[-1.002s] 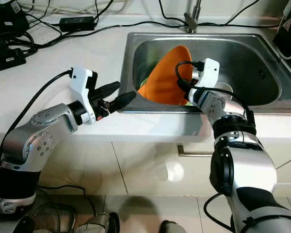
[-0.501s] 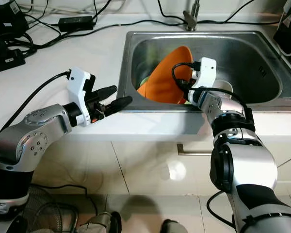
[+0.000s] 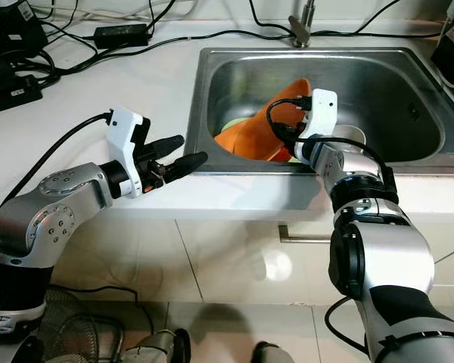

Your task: Kitchen organization

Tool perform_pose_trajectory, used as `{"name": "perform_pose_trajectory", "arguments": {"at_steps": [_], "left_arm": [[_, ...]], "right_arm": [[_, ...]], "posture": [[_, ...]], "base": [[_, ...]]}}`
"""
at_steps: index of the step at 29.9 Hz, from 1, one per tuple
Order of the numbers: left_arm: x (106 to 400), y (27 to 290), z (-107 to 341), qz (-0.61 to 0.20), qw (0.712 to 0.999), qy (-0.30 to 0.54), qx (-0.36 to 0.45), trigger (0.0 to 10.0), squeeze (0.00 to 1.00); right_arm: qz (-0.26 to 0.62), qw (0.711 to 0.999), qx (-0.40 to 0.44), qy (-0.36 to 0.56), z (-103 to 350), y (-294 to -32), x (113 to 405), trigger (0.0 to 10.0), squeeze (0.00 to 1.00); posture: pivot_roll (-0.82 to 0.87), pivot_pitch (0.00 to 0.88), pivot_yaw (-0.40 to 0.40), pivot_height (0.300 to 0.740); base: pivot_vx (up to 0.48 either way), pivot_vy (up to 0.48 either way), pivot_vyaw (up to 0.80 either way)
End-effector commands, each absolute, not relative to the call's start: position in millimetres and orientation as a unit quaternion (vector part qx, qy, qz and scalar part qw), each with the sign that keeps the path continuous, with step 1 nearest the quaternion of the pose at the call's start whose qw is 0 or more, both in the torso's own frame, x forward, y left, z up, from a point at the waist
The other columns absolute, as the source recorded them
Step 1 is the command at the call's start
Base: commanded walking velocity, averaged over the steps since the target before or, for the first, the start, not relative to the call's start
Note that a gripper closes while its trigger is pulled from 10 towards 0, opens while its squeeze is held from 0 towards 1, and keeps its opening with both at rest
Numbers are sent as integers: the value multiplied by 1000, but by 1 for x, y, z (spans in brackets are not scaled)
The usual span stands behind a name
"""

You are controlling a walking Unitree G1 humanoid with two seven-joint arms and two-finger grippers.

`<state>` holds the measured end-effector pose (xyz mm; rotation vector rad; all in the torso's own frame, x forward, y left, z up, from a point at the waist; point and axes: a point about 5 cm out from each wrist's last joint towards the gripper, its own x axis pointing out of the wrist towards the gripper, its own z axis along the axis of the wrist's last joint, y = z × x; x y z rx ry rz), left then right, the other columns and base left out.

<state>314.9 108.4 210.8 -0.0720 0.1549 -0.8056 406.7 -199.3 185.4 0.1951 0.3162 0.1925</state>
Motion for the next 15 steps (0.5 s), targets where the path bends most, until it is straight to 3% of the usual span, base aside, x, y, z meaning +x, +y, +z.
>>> {"name": "perform_pose_trajectory", "arguments": {"at_steps": [1, 15], "left_arm": [[317, 109, 215, -388, 919, 66, -32, 10000, 0], [326, 106, 216, -375, 925, 48, -45, 10000, 0]], "right_arm": [[90, 981, 86, 148, 189, -202, 408, 10000, 1000], [66, 993, 57, 81, 217, -218, 412, 10000, 1000]], "posture": [[188, 128, 67, 740], [148, 87, 62, 740]], "base": [[0, 0, 0], [0, 0, 0]]}}
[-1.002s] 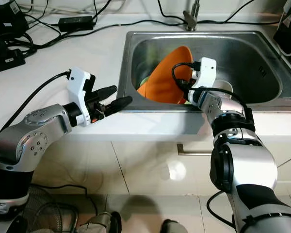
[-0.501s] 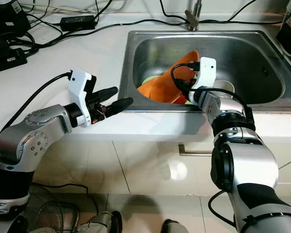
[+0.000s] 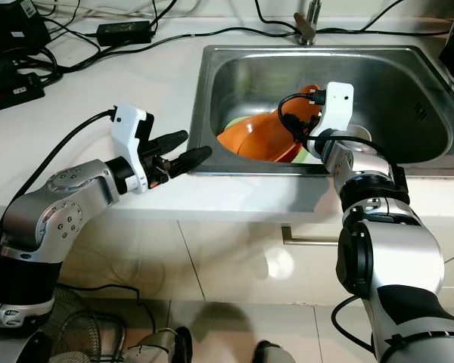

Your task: Kitchen organization

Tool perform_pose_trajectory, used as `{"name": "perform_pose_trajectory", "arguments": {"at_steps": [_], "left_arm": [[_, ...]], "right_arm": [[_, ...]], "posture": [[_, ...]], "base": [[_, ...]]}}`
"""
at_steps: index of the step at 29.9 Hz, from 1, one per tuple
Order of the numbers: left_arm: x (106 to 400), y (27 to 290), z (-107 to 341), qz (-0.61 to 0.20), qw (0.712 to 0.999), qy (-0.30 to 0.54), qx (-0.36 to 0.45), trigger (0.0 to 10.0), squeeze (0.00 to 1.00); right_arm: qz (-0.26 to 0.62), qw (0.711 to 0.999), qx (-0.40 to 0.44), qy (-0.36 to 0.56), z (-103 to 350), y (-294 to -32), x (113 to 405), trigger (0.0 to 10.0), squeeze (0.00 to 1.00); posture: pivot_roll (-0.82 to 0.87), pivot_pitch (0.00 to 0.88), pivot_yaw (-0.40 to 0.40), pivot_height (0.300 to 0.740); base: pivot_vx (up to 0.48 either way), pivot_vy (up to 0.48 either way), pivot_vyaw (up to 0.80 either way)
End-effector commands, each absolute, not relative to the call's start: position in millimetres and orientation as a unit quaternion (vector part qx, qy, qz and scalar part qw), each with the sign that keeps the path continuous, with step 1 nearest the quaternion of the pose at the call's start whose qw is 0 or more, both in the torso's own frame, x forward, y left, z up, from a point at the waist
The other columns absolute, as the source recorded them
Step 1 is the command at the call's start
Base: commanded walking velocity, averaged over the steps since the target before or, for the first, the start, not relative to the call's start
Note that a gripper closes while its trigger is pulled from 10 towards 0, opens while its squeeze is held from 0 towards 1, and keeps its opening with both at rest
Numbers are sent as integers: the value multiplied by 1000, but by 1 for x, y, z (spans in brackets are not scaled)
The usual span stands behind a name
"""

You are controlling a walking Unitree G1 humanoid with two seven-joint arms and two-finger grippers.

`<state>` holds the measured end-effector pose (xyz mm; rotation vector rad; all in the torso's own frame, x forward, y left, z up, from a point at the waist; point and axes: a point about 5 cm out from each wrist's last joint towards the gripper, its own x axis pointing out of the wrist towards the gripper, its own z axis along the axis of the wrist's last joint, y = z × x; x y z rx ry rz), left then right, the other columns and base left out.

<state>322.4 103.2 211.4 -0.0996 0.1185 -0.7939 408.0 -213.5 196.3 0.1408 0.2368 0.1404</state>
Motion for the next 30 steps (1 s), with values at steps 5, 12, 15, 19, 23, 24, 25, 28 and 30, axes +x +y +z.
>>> {"name": "perform_pose_trajectory", "arguments": {"at_steps": [5, 12, 15, 19, 23, 24, 25, 28, 30], "left_arm": [[329, 106, 217, -368, 927, 40, -52, 10000, 0], [334, 106, 218, -356, 932, 28, -60, 10000, 0], [336, 106, 218, -353, 933, 26, -62, 10000, 0], [337, 105, 218, -350, 934, 23, -64, 10000, 0], [338, 105, 218, -349, 935, 20, -66, 10000, 0], [339, 105, 219, -346, 936, 16, -69, 10000, 0], [339, 105, 219, -346, 936, 16, -69, 10000, 0], [341, 106, 223, -326, 942, -5, -78, 10000, 0], [342, 107, 224, -313, 946, -13, -82, 10000, 0]], "right_arm": [[56, 995, 54, 64, 224, -225, 412, 10000, 1000], [30, 998, 41, 31, 241, -240, 411, 10000, 1000], [23, 999, 32, 21, 246, -244, 410, 10000, 1000], [23, 999, 36, 16, 248, -246, 410, 10000, 1000], [24, 999, 35, 11, 249, -246, 410, 10000, 1000], [27, 999, 37, 5, 251, -244, 410, 10000, 1000], [27, 999, 37, 5, 251, -244, 410, 10000, 1000], [35, 999, 32, -21, 257, -239, 411, 10000, 1000], [39, 998, 28, -38, 260, -236, 410, 10000, 1000]], "posture": [[134, 76, 61, 740], [111, 59, 56, 740], [105, 55, 56, 740], [100, 52, 54, 740], [97, 49, 51, 740], [95, 47, 49, 740], [95, 47, 49, 740], [89, 44, 48, 740], [84, 43, 47, 740]], "base": [[0, 0, 0], [0, 0, 0], [0, 0, 0], [0, 0, 0], [0, 0, 0], [0, 0, 0], [0, 0, 0], [0, 0, 0], [0, 0, 0]]}}
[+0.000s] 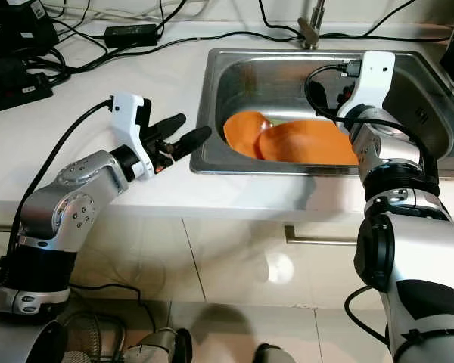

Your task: Kitchen organization

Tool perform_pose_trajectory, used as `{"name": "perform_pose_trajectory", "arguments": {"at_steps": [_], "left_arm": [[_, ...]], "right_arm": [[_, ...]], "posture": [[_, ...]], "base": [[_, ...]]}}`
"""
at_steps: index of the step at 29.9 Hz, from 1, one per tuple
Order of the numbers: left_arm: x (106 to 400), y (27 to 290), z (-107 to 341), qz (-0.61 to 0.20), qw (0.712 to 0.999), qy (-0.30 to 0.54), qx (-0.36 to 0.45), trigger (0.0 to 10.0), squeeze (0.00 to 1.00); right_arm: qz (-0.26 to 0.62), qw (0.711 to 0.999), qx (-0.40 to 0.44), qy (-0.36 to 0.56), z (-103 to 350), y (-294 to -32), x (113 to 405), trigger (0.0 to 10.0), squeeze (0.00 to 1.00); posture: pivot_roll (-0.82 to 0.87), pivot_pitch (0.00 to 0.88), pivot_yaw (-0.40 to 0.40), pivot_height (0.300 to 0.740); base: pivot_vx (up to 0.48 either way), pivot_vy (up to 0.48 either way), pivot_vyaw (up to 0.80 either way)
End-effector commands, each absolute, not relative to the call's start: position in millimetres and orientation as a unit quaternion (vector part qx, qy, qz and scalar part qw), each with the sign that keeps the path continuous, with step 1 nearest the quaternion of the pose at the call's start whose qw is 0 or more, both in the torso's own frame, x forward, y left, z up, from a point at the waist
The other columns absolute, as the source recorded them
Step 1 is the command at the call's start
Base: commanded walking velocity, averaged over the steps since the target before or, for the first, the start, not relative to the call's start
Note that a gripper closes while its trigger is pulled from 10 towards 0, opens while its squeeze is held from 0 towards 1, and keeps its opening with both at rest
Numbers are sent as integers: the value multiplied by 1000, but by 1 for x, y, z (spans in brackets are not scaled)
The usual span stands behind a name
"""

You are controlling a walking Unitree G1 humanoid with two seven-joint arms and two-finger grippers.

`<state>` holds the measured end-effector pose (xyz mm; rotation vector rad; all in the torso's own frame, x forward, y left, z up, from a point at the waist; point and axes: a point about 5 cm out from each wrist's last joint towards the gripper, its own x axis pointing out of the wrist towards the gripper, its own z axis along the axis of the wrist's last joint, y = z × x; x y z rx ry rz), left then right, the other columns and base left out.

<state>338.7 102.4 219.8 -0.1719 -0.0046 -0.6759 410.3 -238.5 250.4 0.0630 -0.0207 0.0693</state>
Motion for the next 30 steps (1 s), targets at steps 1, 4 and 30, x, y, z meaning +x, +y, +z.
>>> {"name": "perform_pose_trajectory", "arguments": {"at_steps": [1, 4, 30], "left_arm": [[343, 107, 225, -307, 948, -17, -83, 10000, 0], [344, 108, 227, -293, 951, -30, -92, 10000, 0], [338, 111, 231, -148, 977, -151, -40, 10000, 0]], "right_arm": [[41, 998, 27, -46, 261, -235, 410, 10000, 1000], [45, 996, 17, -72, 264, -231, 407, 10000, 1000], [66, 984, 2, -166, 253, -178, 330, 10000, 1000]], "posture": [[83, 43, 47, 740], [73, 41, 49, 740], [22, 39, 54, 740]], "base": [[0, 0, 0], [0, 0, 0], [0, 0, 0]]}}
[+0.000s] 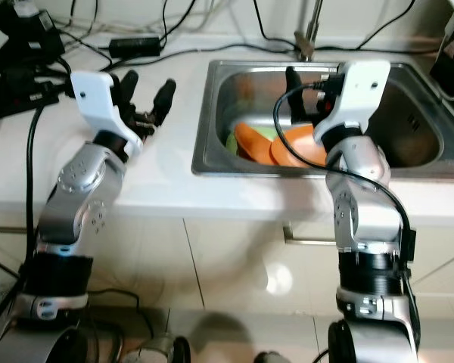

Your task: Kitchen organization

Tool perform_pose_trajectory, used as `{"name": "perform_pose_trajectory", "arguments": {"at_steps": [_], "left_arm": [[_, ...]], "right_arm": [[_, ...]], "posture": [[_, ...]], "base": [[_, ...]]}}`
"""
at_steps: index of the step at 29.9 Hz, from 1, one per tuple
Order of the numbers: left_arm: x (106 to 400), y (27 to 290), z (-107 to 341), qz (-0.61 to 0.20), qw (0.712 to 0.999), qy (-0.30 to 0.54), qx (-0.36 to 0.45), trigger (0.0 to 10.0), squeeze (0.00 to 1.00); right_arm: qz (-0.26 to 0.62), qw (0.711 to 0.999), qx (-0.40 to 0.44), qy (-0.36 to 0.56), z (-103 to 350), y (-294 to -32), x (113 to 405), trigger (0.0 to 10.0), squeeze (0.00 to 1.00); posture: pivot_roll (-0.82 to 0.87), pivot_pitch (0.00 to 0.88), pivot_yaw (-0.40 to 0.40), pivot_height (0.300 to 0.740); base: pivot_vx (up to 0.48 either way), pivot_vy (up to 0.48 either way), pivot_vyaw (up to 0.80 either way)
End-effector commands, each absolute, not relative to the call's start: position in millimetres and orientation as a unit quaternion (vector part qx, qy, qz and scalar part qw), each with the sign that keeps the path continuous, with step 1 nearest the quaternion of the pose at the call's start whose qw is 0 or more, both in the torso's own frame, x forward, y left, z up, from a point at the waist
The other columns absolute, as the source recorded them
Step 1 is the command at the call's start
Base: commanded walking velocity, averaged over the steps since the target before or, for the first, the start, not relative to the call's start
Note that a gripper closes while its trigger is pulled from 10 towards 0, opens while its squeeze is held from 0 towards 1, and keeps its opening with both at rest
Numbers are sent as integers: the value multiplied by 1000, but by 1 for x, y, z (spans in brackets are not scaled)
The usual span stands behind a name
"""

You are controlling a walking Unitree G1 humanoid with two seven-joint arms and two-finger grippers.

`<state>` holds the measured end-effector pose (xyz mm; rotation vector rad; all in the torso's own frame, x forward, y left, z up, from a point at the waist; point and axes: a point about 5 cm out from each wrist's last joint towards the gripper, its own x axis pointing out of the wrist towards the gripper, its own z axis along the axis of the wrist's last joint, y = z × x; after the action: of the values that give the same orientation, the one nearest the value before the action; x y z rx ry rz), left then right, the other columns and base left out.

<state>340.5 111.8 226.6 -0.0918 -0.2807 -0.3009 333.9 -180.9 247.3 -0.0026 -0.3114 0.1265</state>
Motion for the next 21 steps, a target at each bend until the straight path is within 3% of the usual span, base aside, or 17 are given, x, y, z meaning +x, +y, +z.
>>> {"name": "perform_pose_trajectory", "arguments": {"at_steps": [1, 12, 21], "left_arm": [[337, 110, 229, -148, 977, -150, -37, 10000, 0], [337, 107, 223, -149, 978, -143, -33, 10000, 0], [338, 106, 222, -151, 978, -141, -34, 10000, 0]], "right_arm": [[65, 984, 6, -163, 252, -178, 329, 10000, 1000], [71, 986, 5, -149, 251, -174, 323, 10000, 1000], [77, 986, 1, -145, 251, -171, 323, 10000, 1000]], "posture": [[21, 38, 53, 740], [22, 38, 41, 740], [19, 36, 42, 740]], "base": [[0, 0, 0], [0, 0, 0], [0, -437, 0]]}}
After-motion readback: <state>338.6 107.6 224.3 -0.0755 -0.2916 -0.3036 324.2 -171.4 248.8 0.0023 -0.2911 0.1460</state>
